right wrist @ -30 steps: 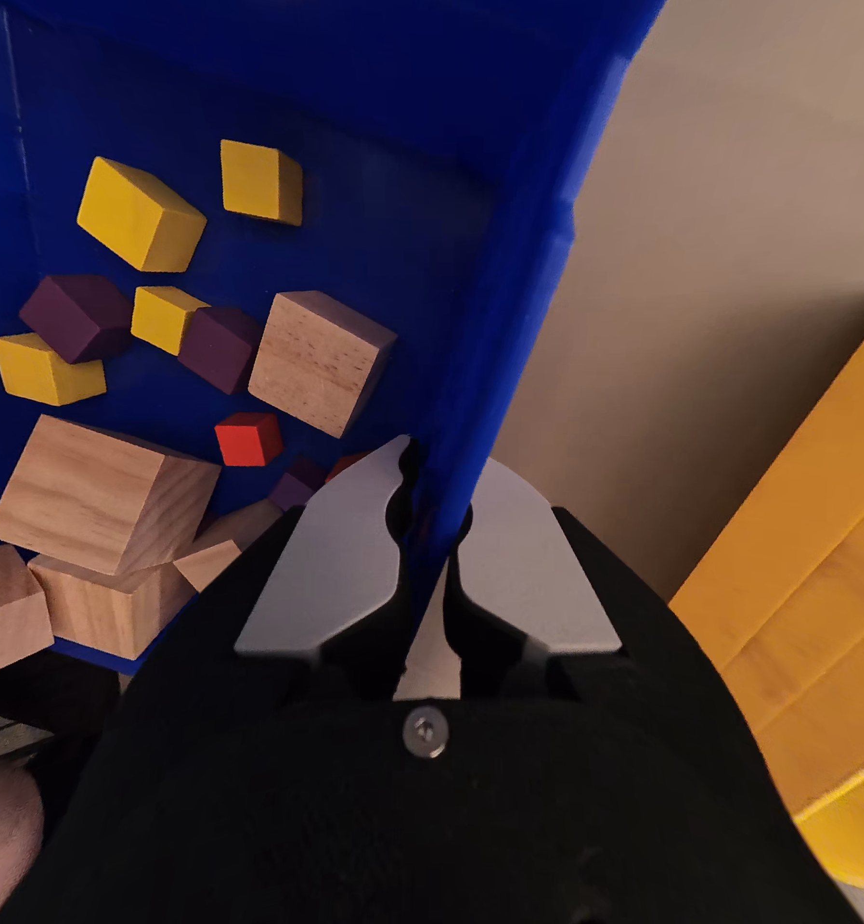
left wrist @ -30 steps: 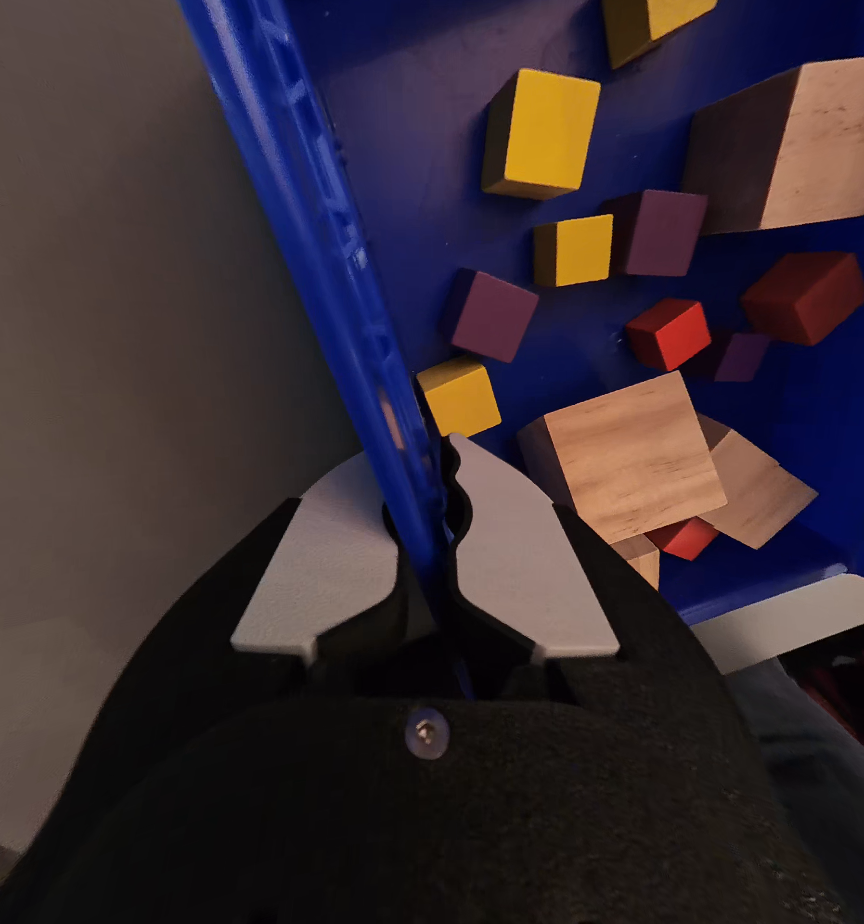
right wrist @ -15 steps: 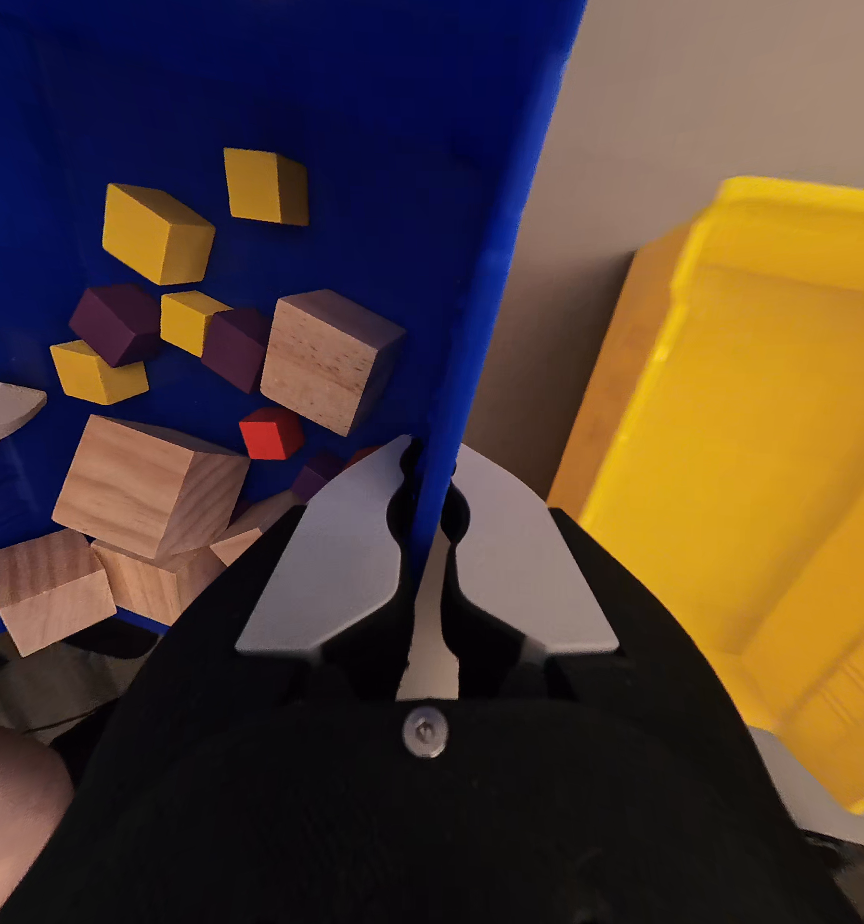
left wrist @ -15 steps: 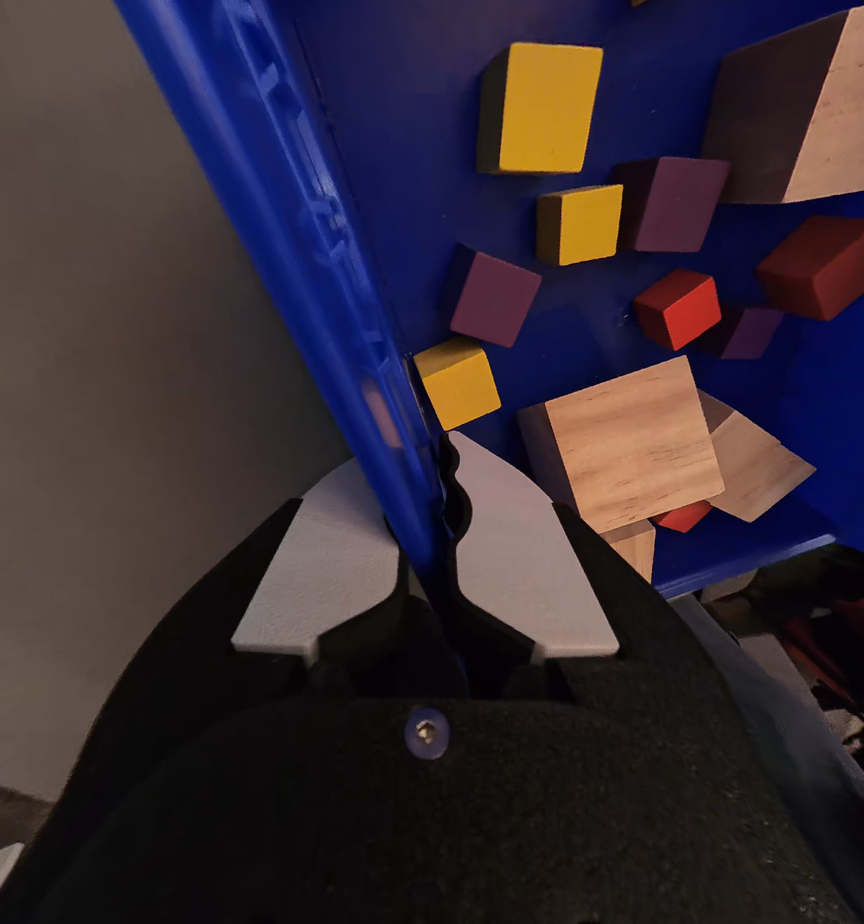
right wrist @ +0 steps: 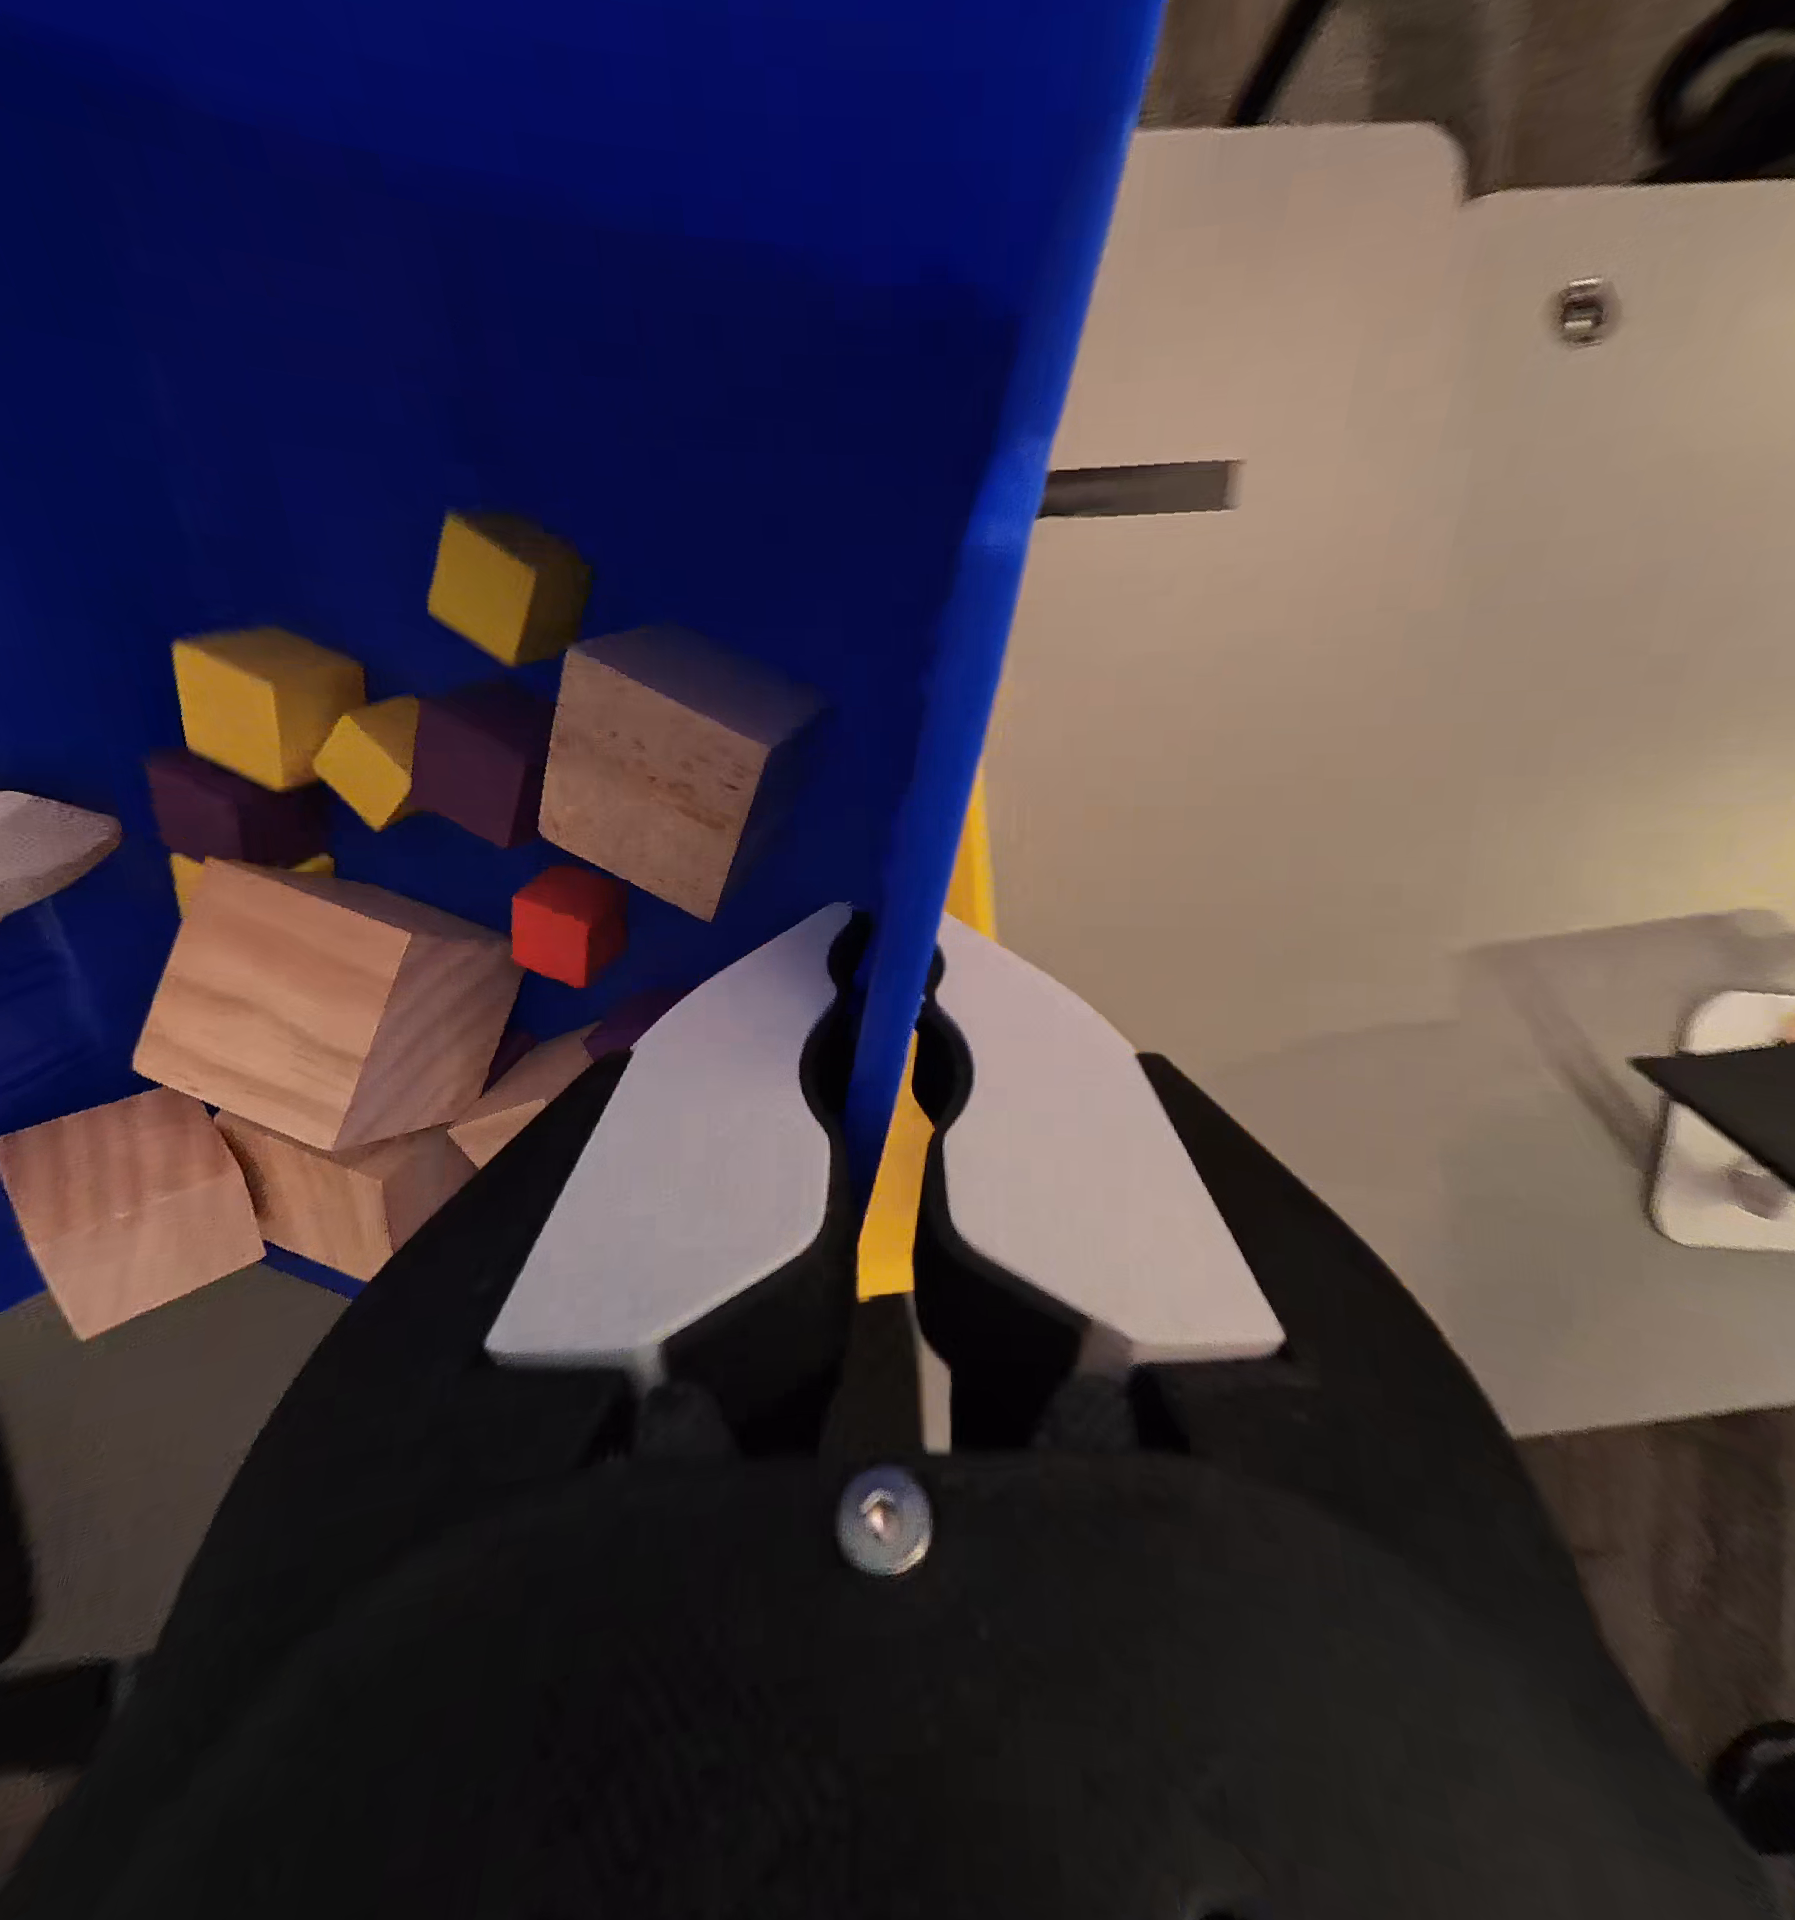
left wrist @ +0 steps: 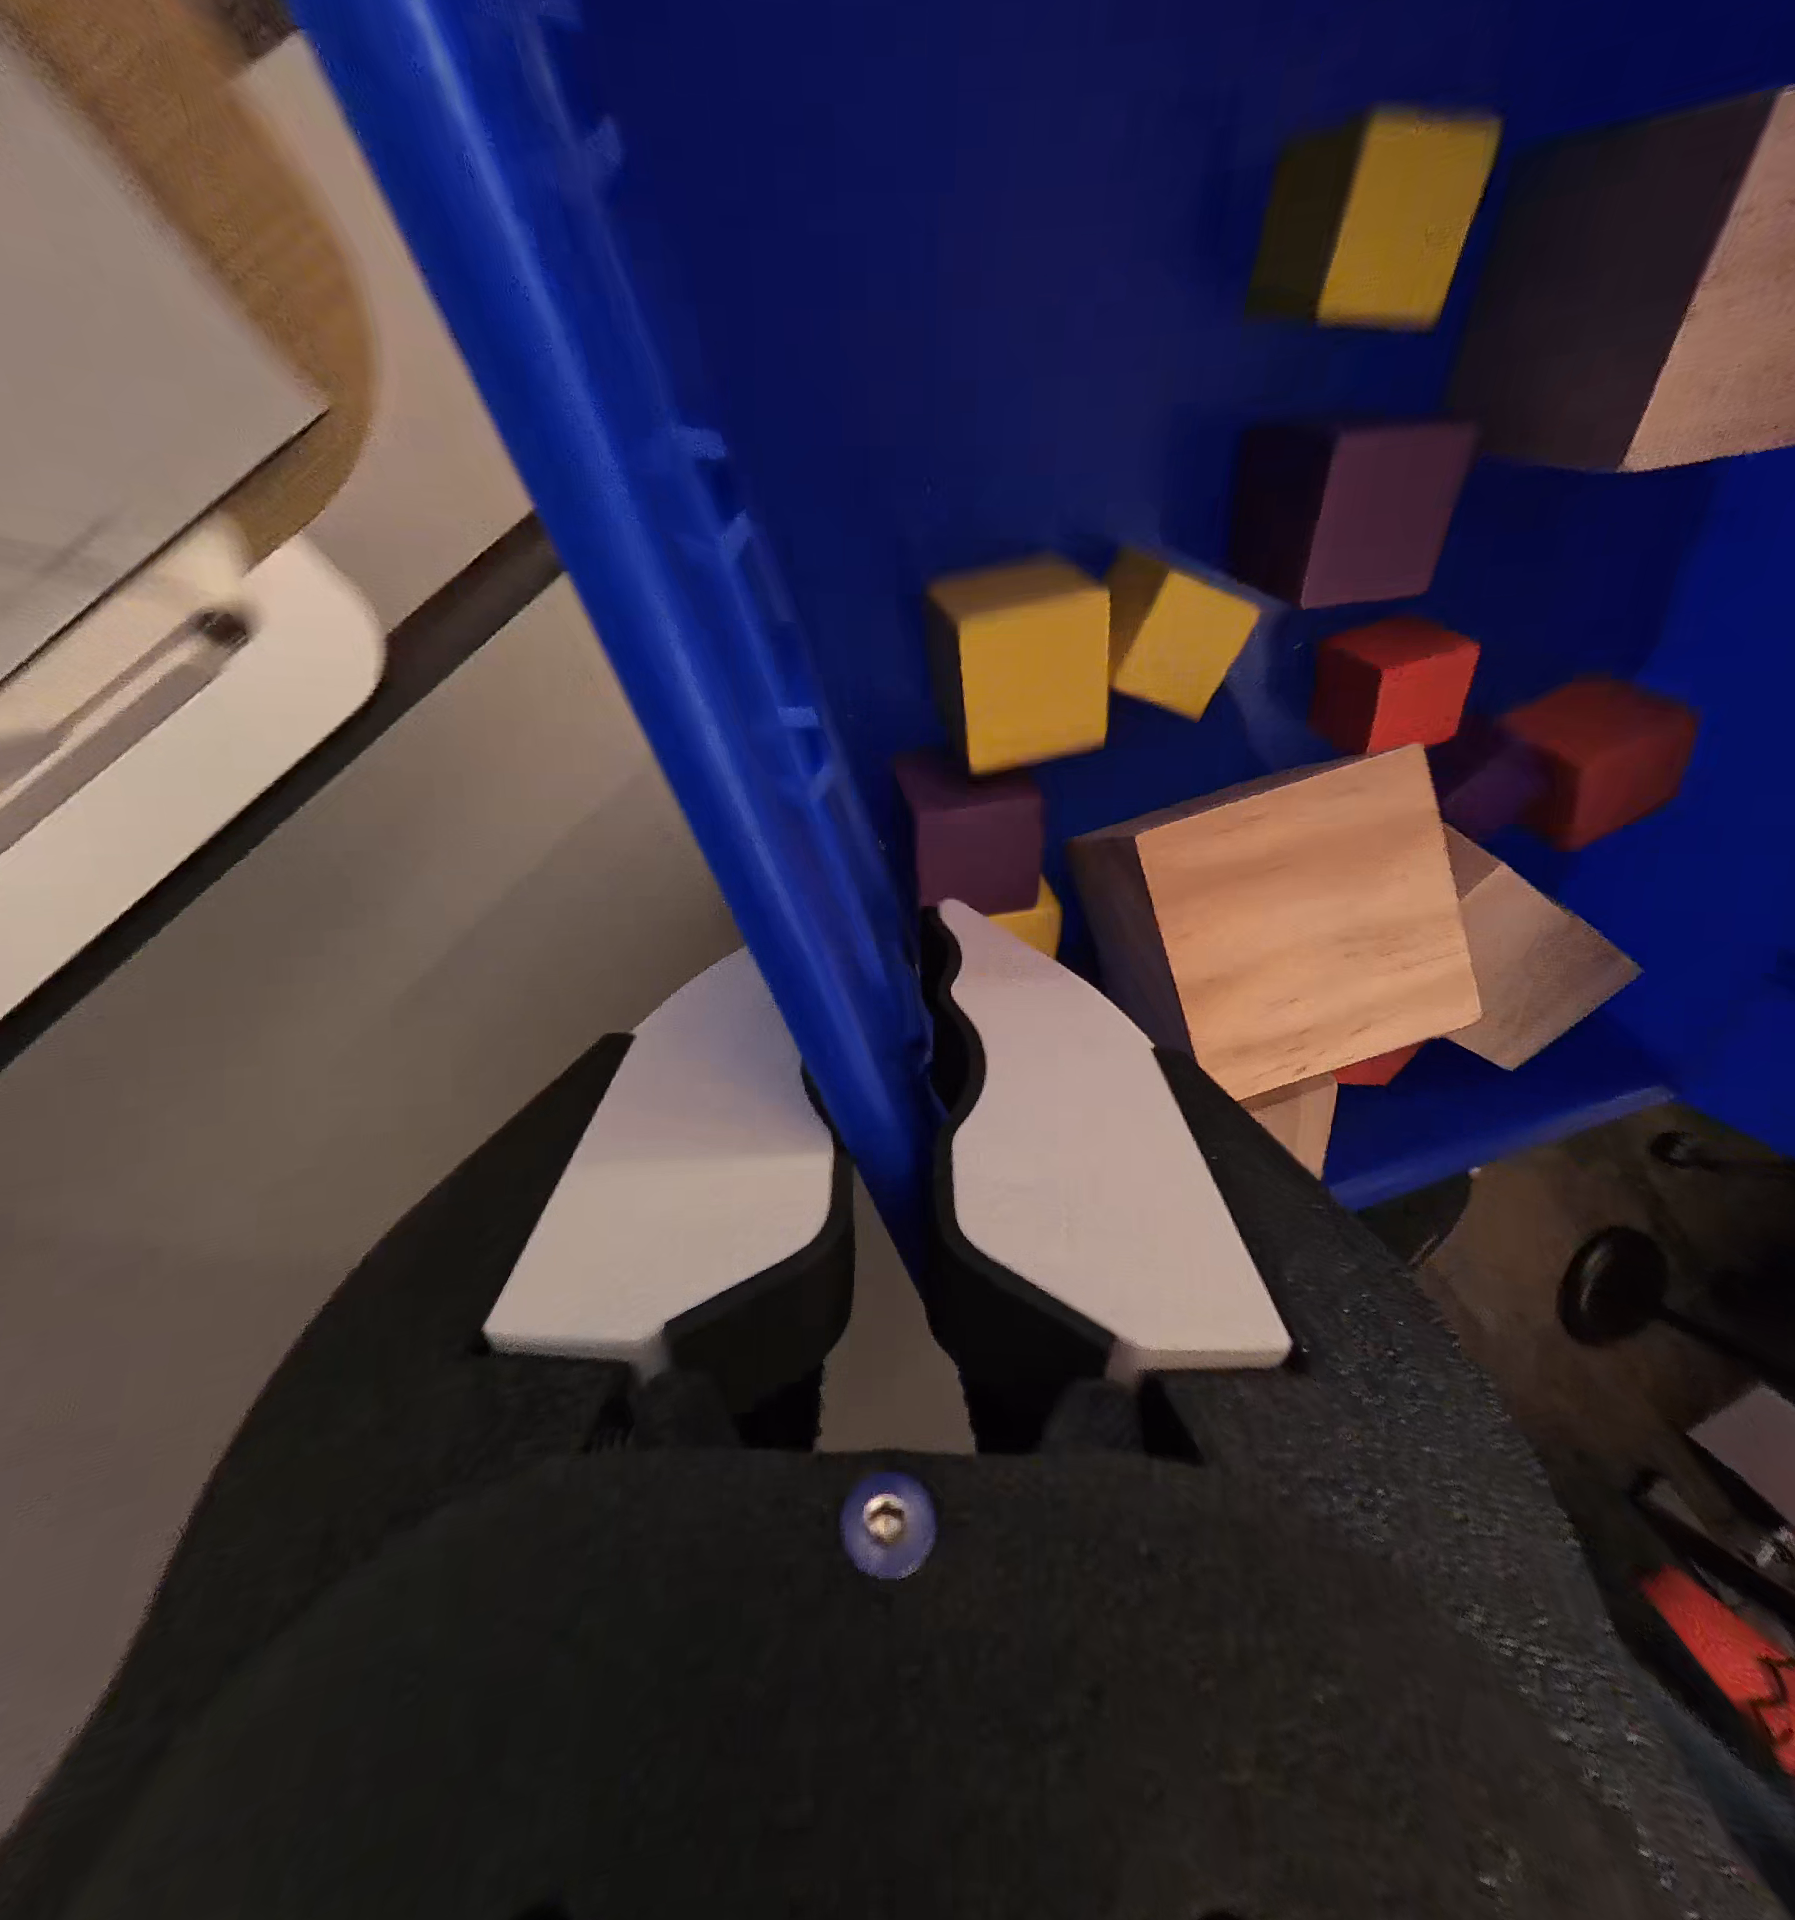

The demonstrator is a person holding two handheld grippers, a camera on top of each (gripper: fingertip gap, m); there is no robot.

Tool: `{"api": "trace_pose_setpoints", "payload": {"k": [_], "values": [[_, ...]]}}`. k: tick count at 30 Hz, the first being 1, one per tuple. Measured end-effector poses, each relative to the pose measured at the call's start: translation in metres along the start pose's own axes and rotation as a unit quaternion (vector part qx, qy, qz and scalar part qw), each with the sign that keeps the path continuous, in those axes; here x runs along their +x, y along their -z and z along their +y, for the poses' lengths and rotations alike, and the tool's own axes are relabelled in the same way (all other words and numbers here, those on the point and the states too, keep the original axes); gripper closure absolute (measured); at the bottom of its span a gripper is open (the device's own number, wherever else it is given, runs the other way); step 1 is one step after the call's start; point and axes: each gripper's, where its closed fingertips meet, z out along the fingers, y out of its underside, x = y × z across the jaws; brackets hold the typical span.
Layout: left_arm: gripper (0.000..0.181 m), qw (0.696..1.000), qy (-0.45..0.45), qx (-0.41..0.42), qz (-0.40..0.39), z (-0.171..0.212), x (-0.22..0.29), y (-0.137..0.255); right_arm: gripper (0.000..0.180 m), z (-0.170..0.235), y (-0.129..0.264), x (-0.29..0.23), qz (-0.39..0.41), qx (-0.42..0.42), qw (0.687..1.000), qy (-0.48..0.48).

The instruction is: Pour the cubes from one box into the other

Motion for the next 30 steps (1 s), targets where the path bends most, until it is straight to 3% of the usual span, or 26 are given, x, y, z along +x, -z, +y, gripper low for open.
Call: {"api": "trace_pose_setpoints", "payload": {"k": [5,10,16,30], "values": [[0.172,0.997,-0.013,0.034,0.067,-0.037,0.043,-0.046,0.174,0.000,0.004,0.062,0.067,0.022,0.997,-0.009],[0.173,0.988,-0.005,0.097,0.122,-0.064,0.066,-0.059,0.174,-0.015,0.024,0.086,0.136,0.087,0.986,0.036],[0.175,0.980,0.018,0.141,0.139,-0.073,0.063,-0.084,0.174,-0.020,0.014,0.089,0.177,0.139,0.972,0.074],[0.175,0.957,0.005,0.253,0.143,-0.078,0.043,-0.068,0.173,-0.030,0.032,0.059,0.208,0.249,0.938,0.121]]}}
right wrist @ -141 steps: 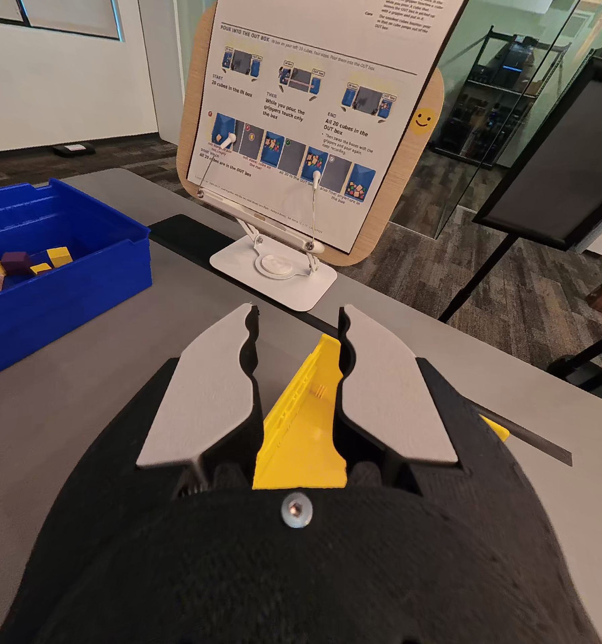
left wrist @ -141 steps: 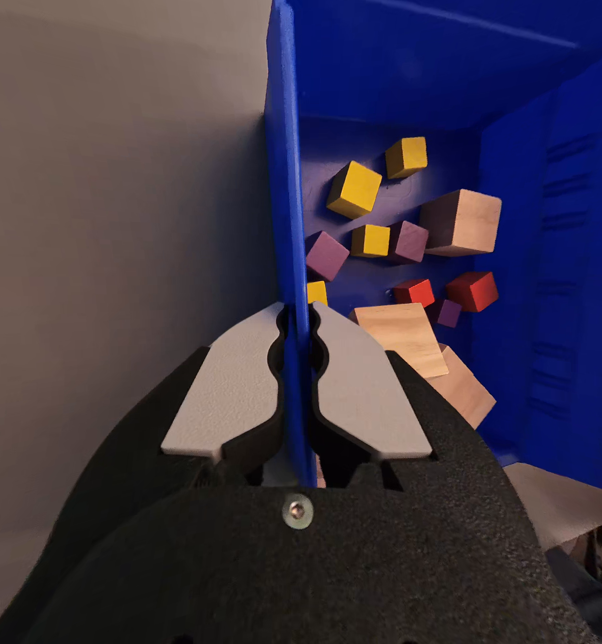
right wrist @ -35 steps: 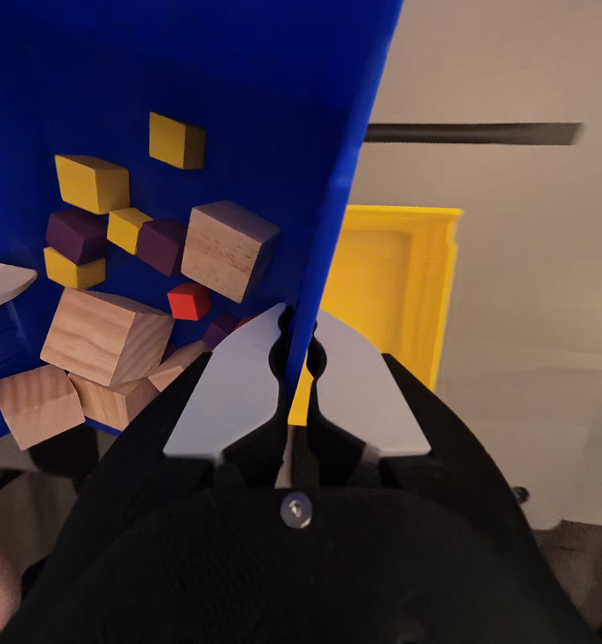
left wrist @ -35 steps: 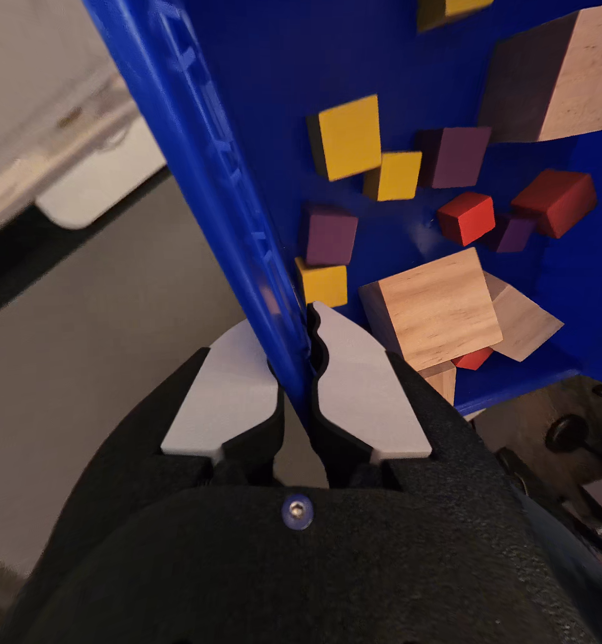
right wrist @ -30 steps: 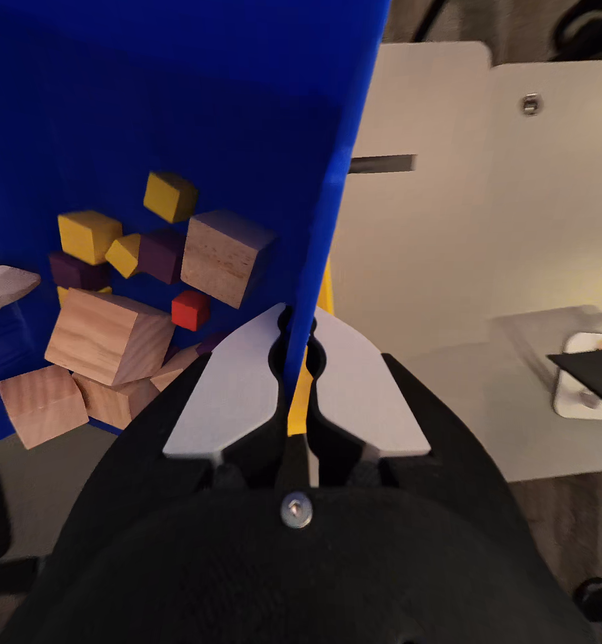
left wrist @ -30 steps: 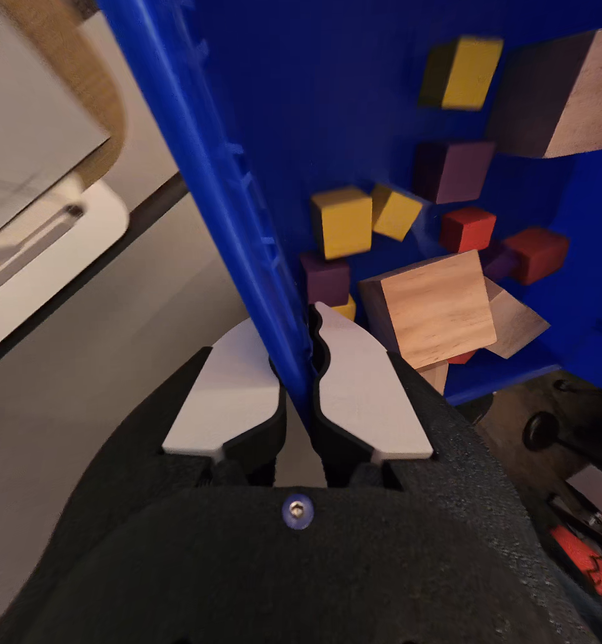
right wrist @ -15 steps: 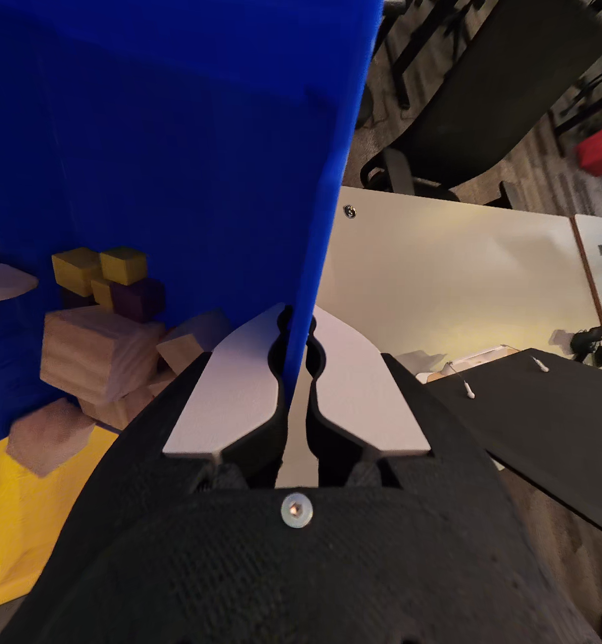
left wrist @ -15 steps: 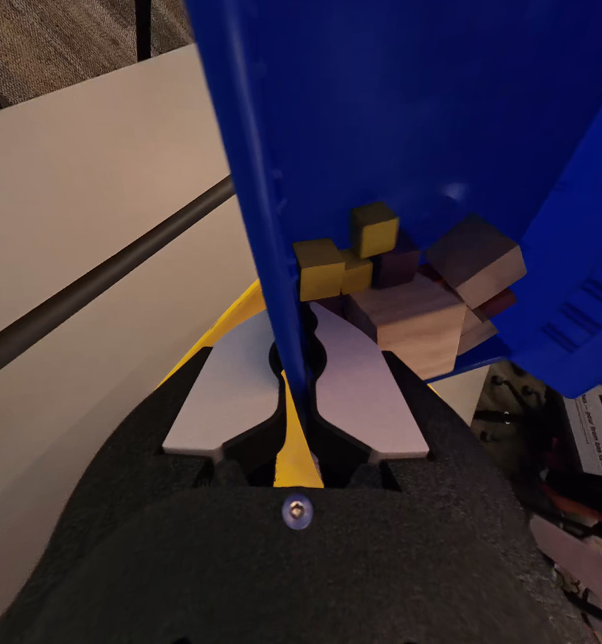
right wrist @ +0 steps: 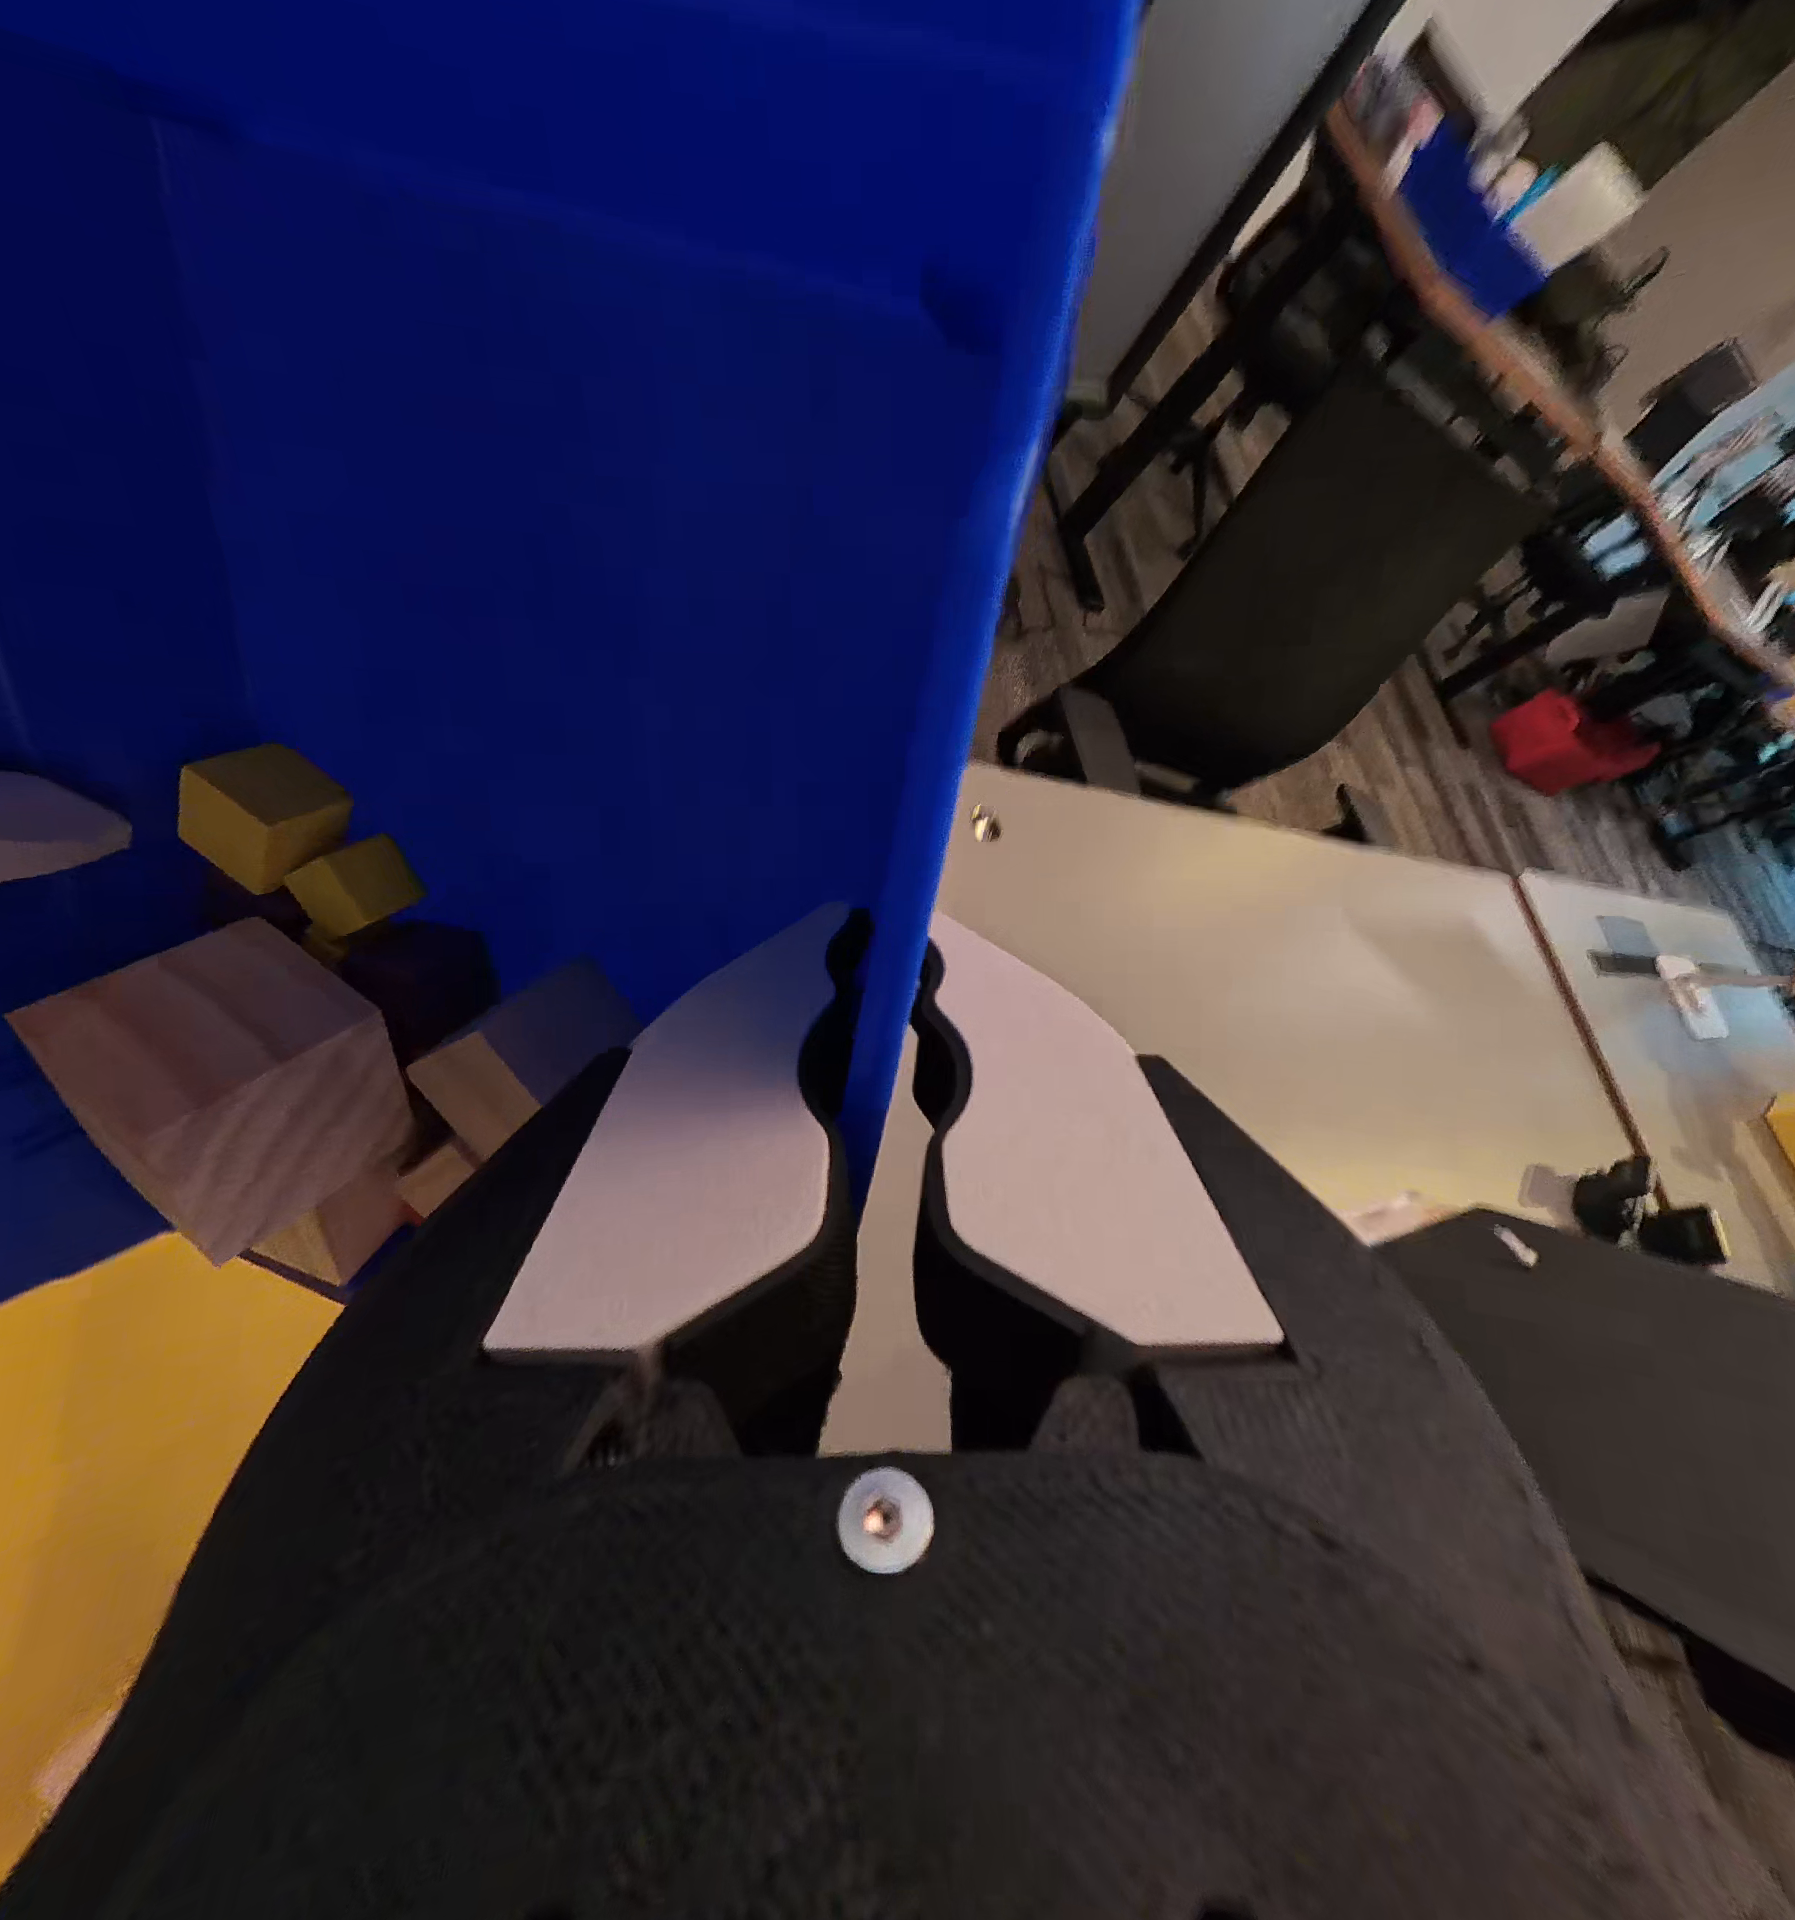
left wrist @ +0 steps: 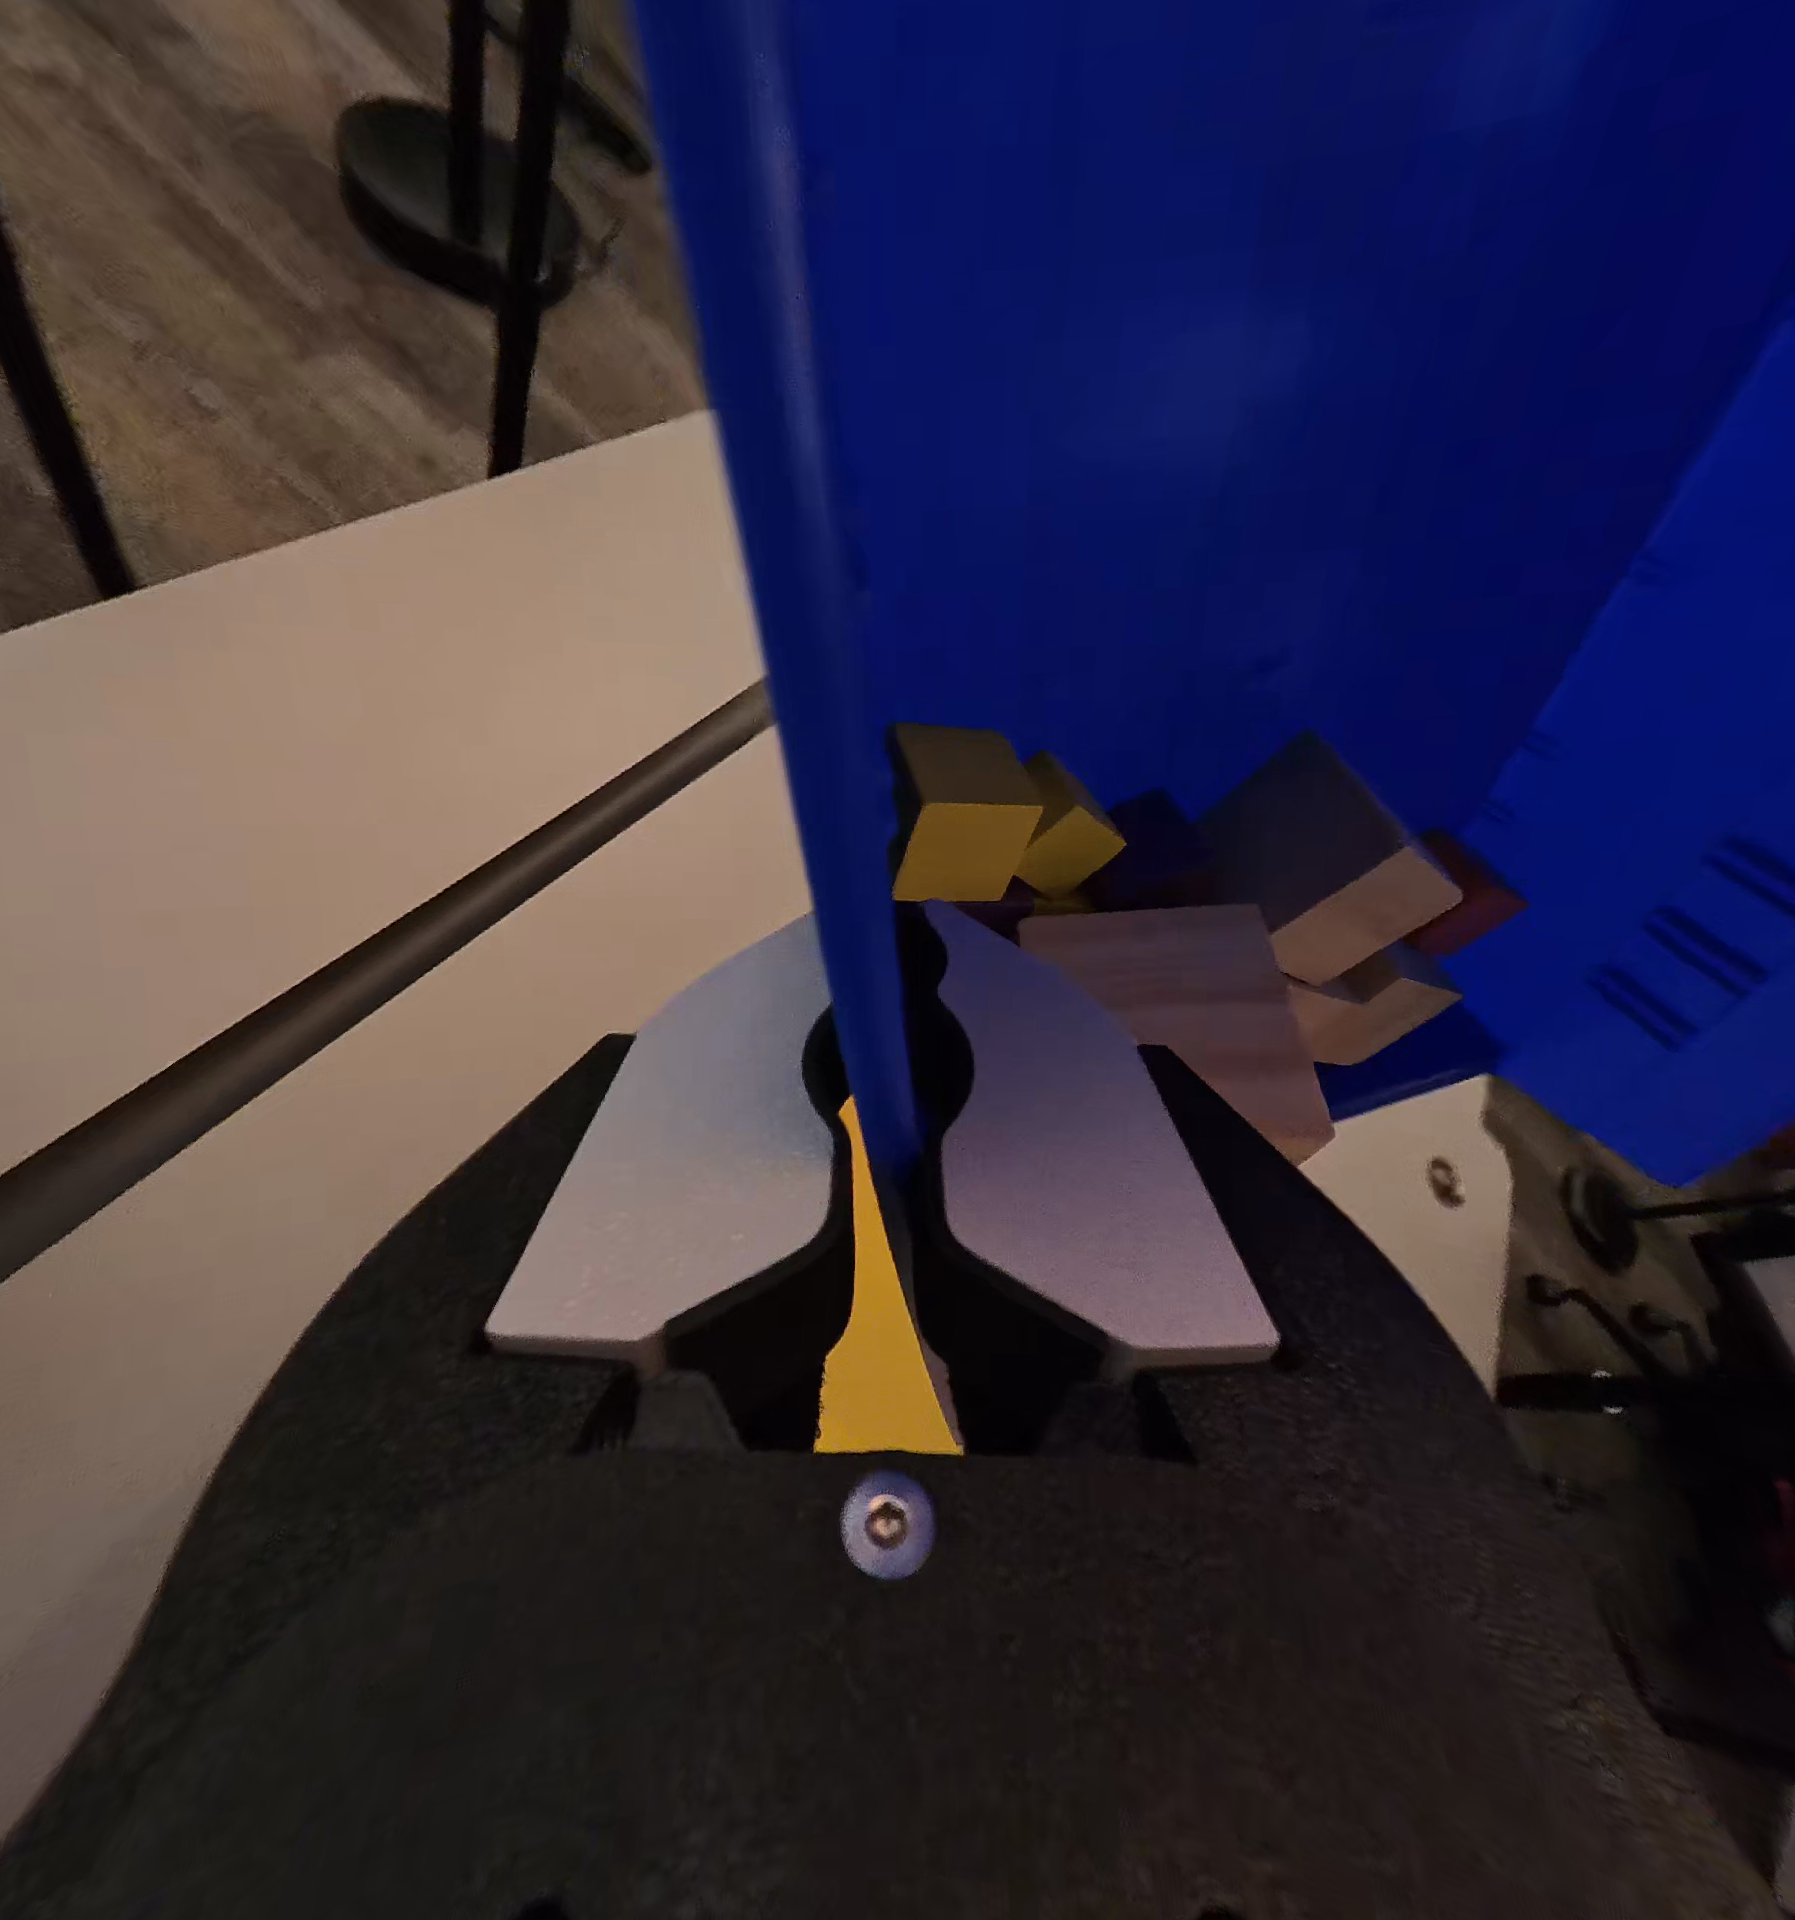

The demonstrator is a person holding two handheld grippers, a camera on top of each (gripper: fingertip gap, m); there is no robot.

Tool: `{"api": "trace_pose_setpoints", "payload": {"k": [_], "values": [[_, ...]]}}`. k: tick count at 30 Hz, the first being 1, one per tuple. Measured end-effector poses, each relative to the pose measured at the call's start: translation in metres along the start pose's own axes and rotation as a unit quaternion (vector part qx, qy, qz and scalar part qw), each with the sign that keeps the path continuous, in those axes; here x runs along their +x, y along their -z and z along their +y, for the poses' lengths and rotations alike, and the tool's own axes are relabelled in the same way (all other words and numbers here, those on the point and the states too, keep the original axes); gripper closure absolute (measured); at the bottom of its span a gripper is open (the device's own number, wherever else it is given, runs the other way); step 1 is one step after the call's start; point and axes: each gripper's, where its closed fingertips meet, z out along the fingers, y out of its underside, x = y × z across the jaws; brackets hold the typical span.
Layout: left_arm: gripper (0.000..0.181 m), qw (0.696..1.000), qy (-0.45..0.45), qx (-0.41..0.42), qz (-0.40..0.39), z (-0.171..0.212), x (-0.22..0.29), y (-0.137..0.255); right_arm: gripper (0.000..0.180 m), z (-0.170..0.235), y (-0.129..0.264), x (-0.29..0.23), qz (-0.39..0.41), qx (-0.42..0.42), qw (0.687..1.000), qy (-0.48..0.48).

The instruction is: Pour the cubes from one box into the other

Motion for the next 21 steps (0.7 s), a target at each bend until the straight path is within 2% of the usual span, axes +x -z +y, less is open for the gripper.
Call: {"api": "trace_pose_setpoints", "payload": {"k": [2,5,8,11,14,18,21], "values": [[0.175,1.000,0.013,0.018,0.013,-0.004,-0.002,-0.001,0.173,-0.004,0.002,0.001,0.007,0.027,1.000,0.001],[0.175,1.000,0.001,0.003,-0.012,0.002,-0.007,-0.003,0.173,0.008,-0.006,-0.005,0.000,-0.006,1.000,-0.011],[0.175,0.999,-0.002,0.037,0.010,-0.003,-0.004,-0.001,0.173,0.000,0.005,-0.003,0.008,0.043,0.999,-0.007],[0.175,1.000,-0.003,0.009,-0.016,0.004,-0.009,-0.002,0.173,0.011,-0.005,-0.009,0.002,0.001,1.000,-0.015],[0.175,0.999,-0.016,0.051,0.011,-0.002,-0.003,0.004,0.172,0.002,0.013,-0.006,0.013,0.065,0.998,-0.011],[0.175,0.999,-0.010,0.040,-0.011,0.004,-0.009,0.003,0.173,0.012,0.004,-0.013,0.011,0.041,0.999,-0.017],[0.175,0.997,-0.020,0.072,0.011,0.001,-0.005,0.006,0.173,0.005,0.018,-0.012,0.024,0.088,0.996,-0.001]]}}
